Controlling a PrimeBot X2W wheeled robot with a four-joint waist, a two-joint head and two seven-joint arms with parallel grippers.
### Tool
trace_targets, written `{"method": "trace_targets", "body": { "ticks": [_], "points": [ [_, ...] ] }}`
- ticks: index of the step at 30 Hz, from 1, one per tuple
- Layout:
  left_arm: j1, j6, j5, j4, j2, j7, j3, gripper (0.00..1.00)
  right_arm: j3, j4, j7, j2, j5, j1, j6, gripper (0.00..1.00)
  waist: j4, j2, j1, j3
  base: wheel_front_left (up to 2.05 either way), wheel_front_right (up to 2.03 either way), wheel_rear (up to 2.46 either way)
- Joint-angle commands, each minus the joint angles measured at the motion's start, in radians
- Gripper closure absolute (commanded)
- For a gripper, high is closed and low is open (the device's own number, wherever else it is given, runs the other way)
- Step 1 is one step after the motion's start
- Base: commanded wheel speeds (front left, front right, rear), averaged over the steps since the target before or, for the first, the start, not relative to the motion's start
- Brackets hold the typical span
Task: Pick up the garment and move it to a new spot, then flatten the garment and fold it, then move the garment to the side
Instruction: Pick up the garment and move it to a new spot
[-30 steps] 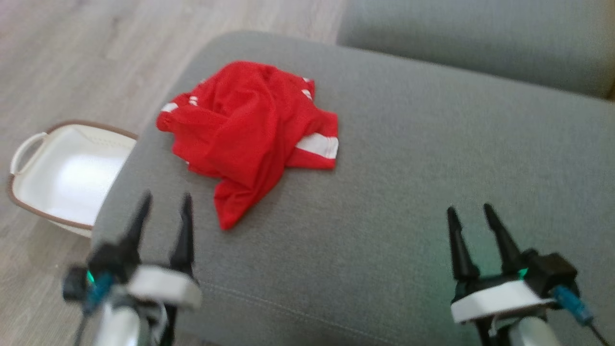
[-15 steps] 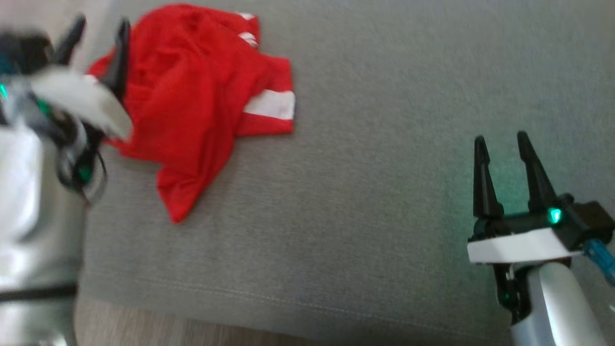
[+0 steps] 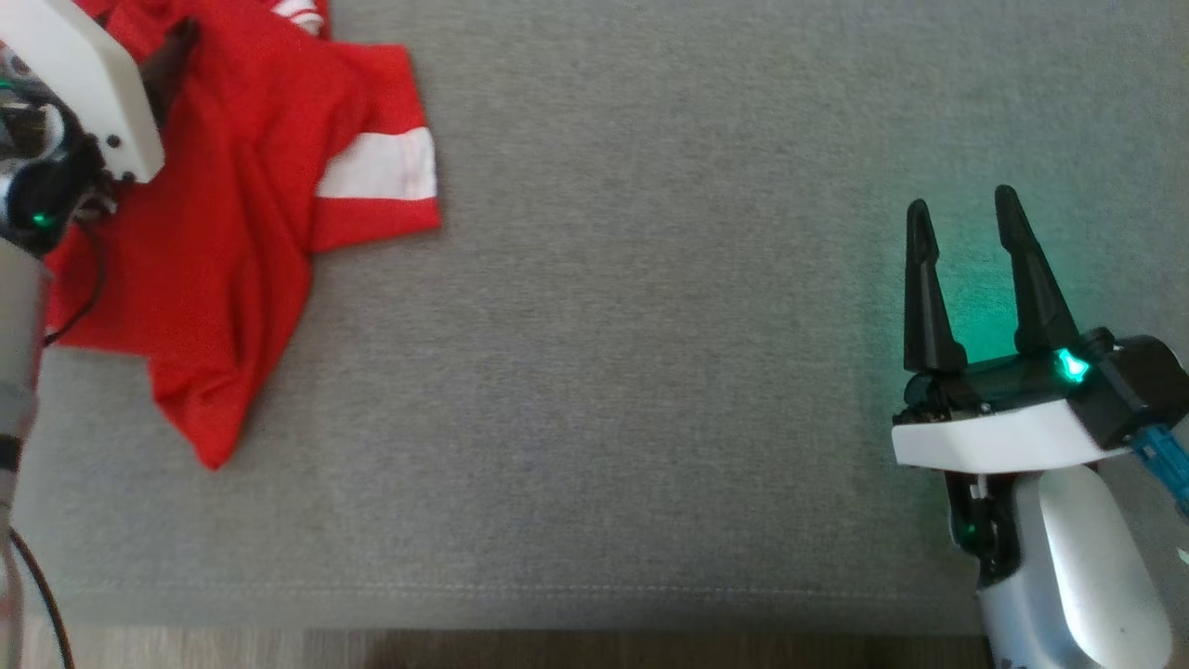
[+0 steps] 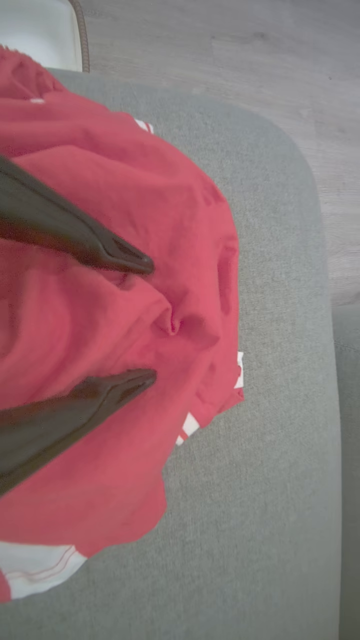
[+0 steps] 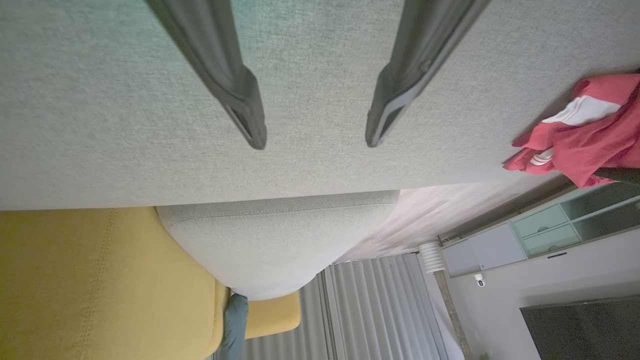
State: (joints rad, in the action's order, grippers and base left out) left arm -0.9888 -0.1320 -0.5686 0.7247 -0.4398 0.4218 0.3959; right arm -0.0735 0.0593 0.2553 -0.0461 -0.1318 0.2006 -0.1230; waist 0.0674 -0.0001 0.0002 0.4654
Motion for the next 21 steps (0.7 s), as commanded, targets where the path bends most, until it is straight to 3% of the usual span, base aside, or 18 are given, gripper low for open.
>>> {"method": "trace_targets", "body": {
  "ticks": [1,6,7,8,13,21],
  "points": [
    [-0.064,0.001,-0.024,0.006,-0.076,0.007,-0.017,0.0,-0.029,-0.04,0.006,-0.004,-0.005,0.019,-0.008,0.0,-0.03,0.0001,-0.0002,0.027,0.0,0.0,0.0],
    [-0.089,0.001,-0.055,0.065,-0.085,0.021,0.026,0.0,-0.03,-0.045,0.006,-0.004,-0.011,0.022,-0.008,0.0,-0.042,0.0001,-0.0002,0.037,0.0,0.0,0.0],
    [-0.092,0.001,-0.063,0.076,-0.085,0.025,0.037,0.59,-0.03,-0.045,0.006,-0.004,-0.012,0.023,-0.008,0.0,-0.044,0.0001,-0.0002,0.038,0.0,0.0,0.0],
    [-0.097,0.001,-0.07,0.084,-0.087,0.023,0.046,1.0,-0.031,-0.044,0.006,-0.004,-0.013,0.023,-0.008,0.0,-0.046,0.0001,-0.0002,0.038,0.0,0.0,0.0],
    [-0.111,0.001,-0.106,0.12,-0.09,-0.018,0.071,1.0,-0.025,-0.038,0.006,-0.004,-0.021,0.023,-0.008,0.0,-0.043,0.0001,-0.0002,0.021,0.0,0.0,0.0],
    [-0.166,0.001,-0.084,0.136,-0.084,-0.267,0.073,1.0,-0.026,-0.019,0.006,-0.004,-0.031,0.008,-0.008,0.0,-0.022,0.0001,-0.0002,-0.071,0.0,0.0,0.0]
  ]
}}
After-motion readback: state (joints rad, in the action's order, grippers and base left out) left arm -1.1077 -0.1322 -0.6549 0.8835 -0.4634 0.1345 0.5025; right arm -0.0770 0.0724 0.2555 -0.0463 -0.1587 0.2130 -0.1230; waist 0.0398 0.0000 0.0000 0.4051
